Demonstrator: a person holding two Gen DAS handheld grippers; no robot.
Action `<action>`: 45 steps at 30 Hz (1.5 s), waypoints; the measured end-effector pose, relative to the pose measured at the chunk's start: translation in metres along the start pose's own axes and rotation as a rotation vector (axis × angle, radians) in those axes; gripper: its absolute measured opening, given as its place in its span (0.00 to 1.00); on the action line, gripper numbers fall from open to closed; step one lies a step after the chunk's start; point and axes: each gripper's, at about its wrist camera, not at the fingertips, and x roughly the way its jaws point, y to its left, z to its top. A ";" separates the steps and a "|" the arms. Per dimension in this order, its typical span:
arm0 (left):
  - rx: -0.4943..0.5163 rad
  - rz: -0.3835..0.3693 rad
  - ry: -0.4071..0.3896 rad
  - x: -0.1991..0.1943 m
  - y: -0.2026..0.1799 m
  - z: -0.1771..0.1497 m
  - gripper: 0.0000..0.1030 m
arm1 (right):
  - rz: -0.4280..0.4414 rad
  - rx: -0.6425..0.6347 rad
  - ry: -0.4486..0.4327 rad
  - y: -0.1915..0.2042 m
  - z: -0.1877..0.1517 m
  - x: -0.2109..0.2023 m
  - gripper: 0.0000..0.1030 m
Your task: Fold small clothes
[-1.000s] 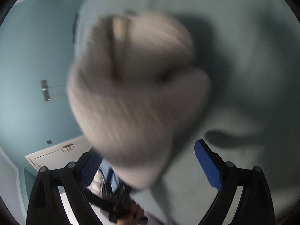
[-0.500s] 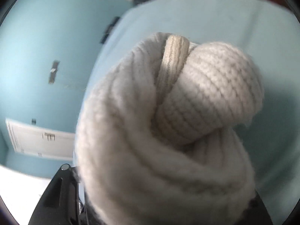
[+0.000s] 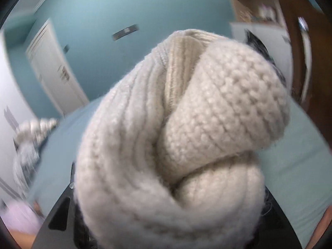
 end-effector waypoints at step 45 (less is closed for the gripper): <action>-0.313 0.126 -0.245 -0.181 0.212 -0.015 1.00 | -0.091 -1.100 -0.044 0.192 -0.041 0.139 0.89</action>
